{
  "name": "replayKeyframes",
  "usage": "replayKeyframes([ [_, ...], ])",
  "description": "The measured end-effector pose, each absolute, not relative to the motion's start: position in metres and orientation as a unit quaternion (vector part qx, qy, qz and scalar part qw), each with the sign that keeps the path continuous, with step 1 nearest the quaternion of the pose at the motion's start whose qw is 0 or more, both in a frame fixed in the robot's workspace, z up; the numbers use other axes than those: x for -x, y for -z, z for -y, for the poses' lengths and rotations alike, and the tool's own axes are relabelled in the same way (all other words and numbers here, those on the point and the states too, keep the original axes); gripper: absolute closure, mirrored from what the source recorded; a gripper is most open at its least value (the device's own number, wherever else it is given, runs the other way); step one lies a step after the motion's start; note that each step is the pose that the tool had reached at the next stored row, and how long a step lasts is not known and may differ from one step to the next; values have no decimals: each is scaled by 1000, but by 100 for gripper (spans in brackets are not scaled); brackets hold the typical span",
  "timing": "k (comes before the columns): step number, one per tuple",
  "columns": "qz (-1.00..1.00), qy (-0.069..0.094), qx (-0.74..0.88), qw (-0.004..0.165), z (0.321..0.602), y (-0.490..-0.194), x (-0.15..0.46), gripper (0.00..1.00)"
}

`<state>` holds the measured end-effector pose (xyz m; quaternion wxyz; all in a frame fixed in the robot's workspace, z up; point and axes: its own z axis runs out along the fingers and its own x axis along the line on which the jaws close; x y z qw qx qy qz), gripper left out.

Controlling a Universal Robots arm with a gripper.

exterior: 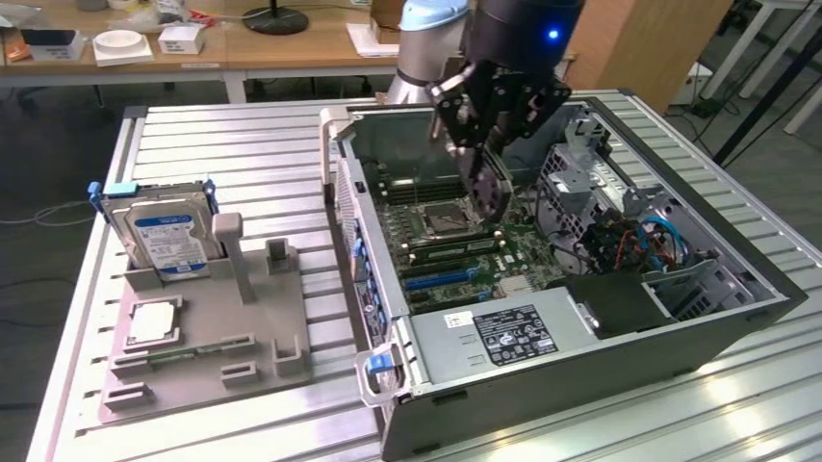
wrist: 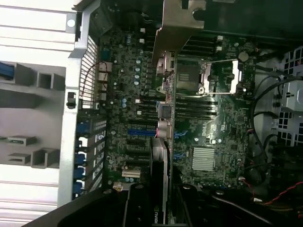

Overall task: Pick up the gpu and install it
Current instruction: 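Pick up the gpu and move the gpu toward the slot, then insert the gpu into the slot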

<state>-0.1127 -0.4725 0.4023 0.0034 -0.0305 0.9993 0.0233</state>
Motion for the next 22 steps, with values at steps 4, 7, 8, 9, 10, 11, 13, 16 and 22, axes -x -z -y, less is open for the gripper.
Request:
replayKeyframes([
  [4, -999, -23, 34, 3, 473, -401, 95, 73],
  [7, -999, -23, 36, 3, 473, -401, 82, 73],
  [8, -999, -23, 37, 3, 473, -401, 78, 73],
  [9, -999, -23, 38, 3, 473, -401, 74, 73],
  [10, -999, -23, 38, 3, 473, -400, 70, 73],
  [11, -999, -23, 39, 3, 473, -400, 67, 73],
  [13, -999, -23, 39, 3, 473, -400, 67, 73],
  [16, -999, -23, 39, 3, 473, -400, 68, 73],
  [22, -999, -23, 39, 3, 473, -400, 68, 73],
])
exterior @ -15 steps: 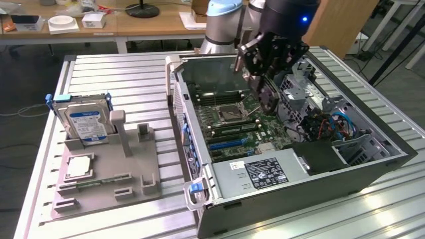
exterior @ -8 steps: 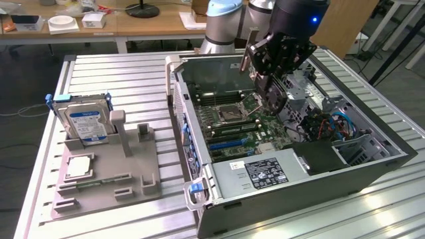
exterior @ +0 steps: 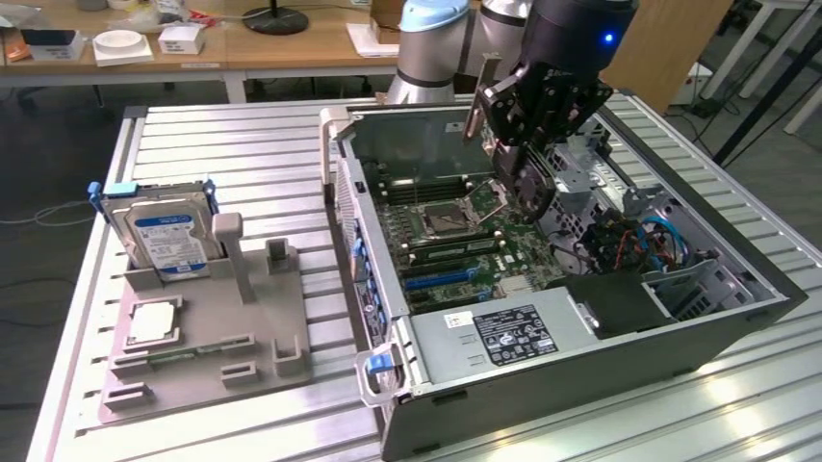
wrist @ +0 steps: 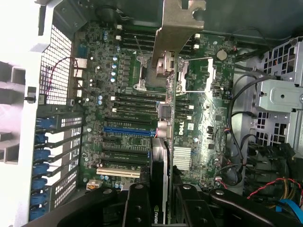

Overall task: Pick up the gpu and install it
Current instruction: 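Insert the gpu into the slot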

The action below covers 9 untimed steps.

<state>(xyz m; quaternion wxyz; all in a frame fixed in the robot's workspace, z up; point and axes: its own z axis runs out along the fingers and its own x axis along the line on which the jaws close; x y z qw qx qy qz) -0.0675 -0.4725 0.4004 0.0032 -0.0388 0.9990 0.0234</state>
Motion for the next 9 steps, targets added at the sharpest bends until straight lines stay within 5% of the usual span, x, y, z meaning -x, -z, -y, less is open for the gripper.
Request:
replayKeyframes([
  [9, -999, -23, 41, 3, 473, -400, 68, 73],
])
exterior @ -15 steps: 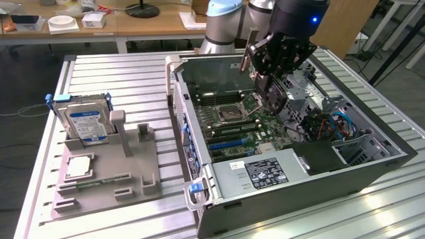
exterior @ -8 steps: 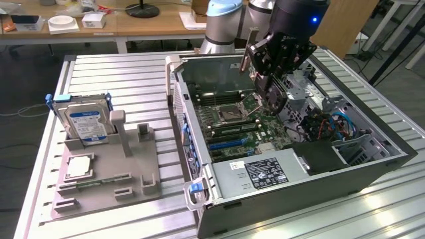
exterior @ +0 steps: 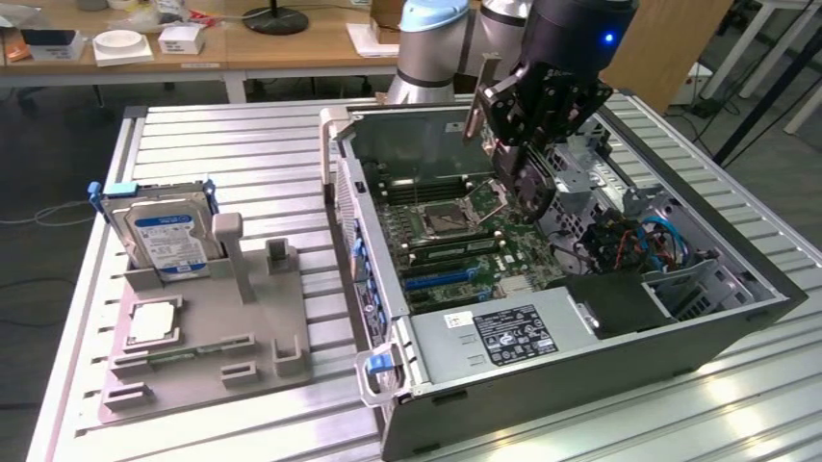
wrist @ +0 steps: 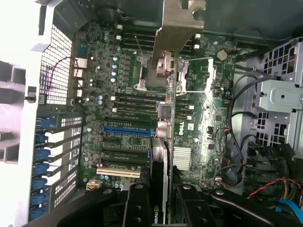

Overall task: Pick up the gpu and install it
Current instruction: 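Insert the gpu into the slot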

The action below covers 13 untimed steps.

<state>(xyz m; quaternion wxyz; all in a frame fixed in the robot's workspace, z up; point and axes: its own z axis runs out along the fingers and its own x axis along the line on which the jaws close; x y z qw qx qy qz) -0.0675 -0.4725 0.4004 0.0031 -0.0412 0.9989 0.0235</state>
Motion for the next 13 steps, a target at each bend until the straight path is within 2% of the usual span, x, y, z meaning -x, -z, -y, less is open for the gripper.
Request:
replayKeyframes([
  [13, -996, -24, 81, 2, 473, -400, 68, 73],
])
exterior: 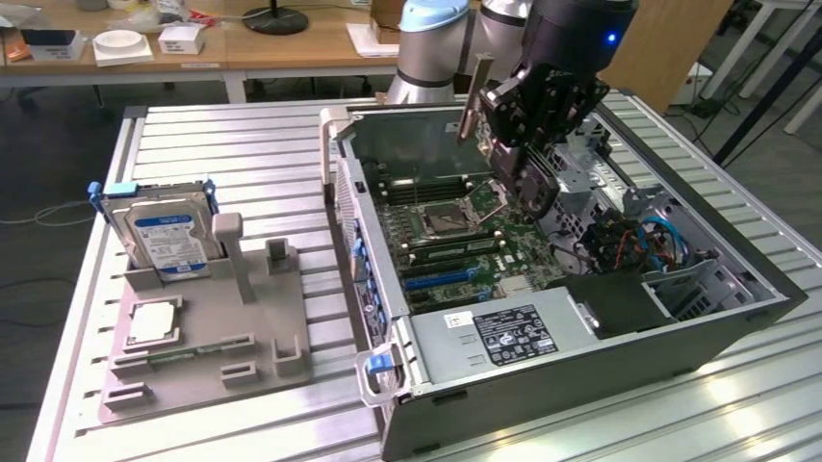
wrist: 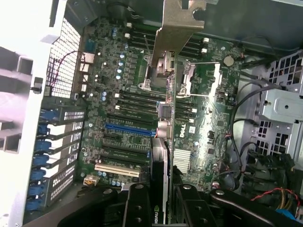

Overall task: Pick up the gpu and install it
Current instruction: 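Insert the gpu into the slot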

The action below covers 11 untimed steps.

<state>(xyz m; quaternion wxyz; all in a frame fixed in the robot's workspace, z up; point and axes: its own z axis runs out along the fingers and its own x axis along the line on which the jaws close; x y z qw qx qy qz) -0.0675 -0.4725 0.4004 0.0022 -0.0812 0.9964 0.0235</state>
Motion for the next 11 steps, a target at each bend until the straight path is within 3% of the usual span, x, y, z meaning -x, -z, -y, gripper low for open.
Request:
replayKeyframes([
  [11, -993, -24, 117, 1, 473, -400, 68, 73],
])
